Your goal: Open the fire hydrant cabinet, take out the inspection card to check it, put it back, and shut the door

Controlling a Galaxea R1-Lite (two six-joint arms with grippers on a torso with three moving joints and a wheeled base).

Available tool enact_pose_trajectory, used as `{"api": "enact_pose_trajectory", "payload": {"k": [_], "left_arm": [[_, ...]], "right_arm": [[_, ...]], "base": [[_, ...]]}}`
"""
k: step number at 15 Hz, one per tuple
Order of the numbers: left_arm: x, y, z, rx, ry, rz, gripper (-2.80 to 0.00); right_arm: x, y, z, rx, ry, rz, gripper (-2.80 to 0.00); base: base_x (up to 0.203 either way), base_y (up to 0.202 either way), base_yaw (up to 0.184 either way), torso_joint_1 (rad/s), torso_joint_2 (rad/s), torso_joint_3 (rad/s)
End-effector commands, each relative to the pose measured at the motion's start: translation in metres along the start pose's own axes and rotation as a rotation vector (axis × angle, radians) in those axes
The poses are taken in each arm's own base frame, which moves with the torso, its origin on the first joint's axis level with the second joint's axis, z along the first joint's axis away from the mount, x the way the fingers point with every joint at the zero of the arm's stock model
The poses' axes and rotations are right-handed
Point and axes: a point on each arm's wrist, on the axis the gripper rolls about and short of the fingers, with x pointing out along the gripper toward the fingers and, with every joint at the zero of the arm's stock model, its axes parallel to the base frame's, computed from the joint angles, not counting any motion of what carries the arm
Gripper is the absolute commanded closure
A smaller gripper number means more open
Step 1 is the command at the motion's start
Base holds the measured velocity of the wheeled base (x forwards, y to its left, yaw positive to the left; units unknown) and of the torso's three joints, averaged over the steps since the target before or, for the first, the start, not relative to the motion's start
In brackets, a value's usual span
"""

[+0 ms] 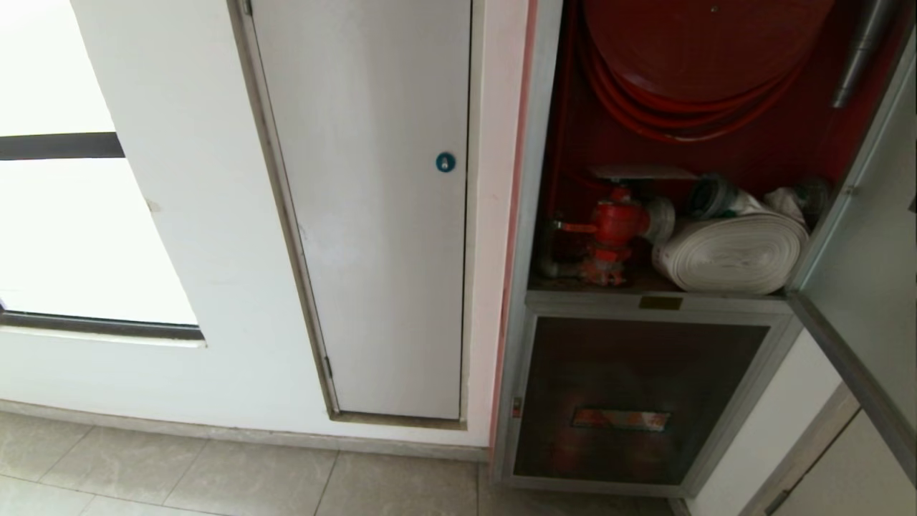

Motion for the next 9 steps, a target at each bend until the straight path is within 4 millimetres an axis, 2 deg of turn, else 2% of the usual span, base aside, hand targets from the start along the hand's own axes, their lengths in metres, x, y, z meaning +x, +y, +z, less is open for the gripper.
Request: {"api": "enact_pose_trajectory", "payload": {"k": [1,9], "left_arm": [[0.0005,0.0000,-0.0017,0.000,0.007,0.001,0.00],[0.0005,0.0000,-0.0017,0.000,0.007,0.001,0.00]], "right_arm": [[-0.0012,-0.0041,0.0019,0.006,-0.004,-0.016,0.00],[0.0009,-0.0052,-0.0001,-0.008,0.003,-0.046,0.00]], "base": [[0.000,0.000,0.000,0.000,0.00,0.000],[0.000,0.000,0.000,0.000,0.00,0.000]]}}
